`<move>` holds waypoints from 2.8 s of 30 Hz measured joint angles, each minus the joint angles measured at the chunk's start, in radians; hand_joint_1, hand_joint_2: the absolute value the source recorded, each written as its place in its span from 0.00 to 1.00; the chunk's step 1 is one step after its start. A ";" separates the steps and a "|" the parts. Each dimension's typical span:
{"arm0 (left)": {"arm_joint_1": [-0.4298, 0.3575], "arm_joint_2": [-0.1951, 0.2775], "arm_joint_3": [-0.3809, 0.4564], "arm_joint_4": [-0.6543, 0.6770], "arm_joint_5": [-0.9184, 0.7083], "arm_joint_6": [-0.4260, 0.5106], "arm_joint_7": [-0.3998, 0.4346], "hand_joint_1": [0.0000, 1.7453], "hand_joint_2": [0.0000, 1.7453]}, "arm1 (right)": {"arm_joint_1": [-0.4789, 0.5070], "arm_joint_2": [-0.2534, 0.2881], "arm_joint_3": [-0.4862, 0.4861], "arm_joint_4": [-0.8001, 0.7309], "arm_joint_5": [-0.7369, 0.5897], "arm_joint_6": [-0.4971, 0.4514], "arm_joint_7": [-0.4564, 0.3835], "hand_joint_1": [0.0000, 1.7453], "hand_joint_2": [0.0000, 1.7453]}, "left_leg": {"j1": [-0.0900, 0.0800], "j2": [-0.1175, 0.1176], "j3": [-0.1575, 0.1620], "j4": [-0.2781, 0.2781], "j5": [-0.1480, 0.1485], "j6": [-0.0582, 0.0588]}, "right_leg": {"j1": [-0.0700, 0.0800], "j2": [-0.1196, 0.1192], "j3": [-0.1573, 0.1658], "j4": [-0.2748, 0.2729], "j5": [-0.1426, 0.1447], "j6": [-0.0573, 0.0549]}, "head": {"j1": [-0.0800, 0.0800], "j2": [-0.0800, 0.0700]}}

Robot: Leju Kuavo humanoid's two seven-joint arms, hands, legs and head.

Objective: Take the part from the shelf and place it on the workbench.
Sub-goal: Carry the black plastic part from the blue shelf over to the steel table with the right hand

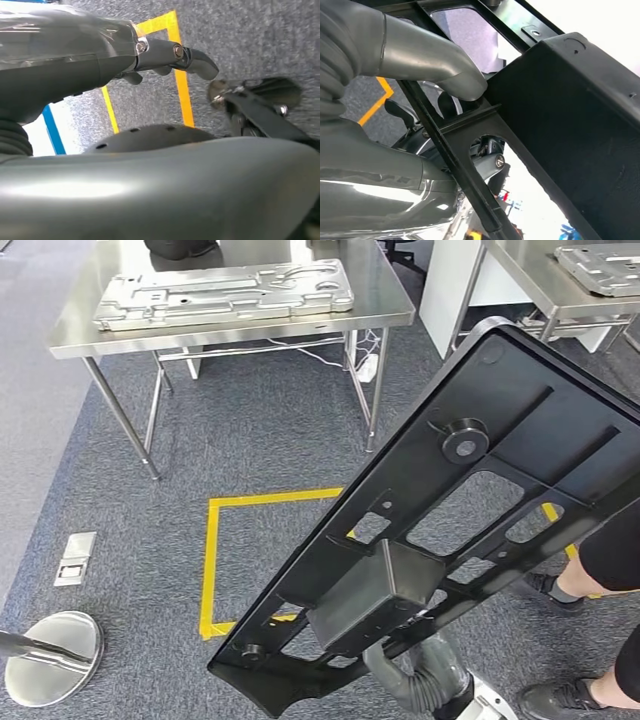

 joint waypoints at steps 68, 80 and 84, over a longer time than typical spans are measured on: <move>-0.011 0.027 0.035 0.000 -0.063 0.028 -0.043 0.00 1.00 | 0.004 -0.068 0.061 0.086 -0.141 -0.004 -0.030 1.00 1.00 | -0.016 0.002 0.073 -0.131 0.020 0.048 | 0.018 0.009 0.017 0.001 -0.023 0.020 | -0.003 0.000; -0.010 0.029 0.046 0.000 -0.060 0.028 -0.045 0.00 1.00 | -0.008 -0.066 0.062 0.108 -0.155 0.010 -0.019 1.00 1.00 | -0.016 -0.002 0.152 -0.144 -0.048 0.042 | 0.030 0.011 -0.090 0.034 0.059 0.002 | 0.000 0.000; -0.013 0.031 0.047 0.000 -0.059 0.029 -0.046 0.00 1.00 | -0.007 -0.065 0.062 0.105 -0.156 0.011 -0.018 1.00 1.00 | -0.015 0.001 0.147 -0.113 -0.075 0.021 | 0.022 0.010 -0.067 0.010 0.041 -0.020 | -0.002 0.000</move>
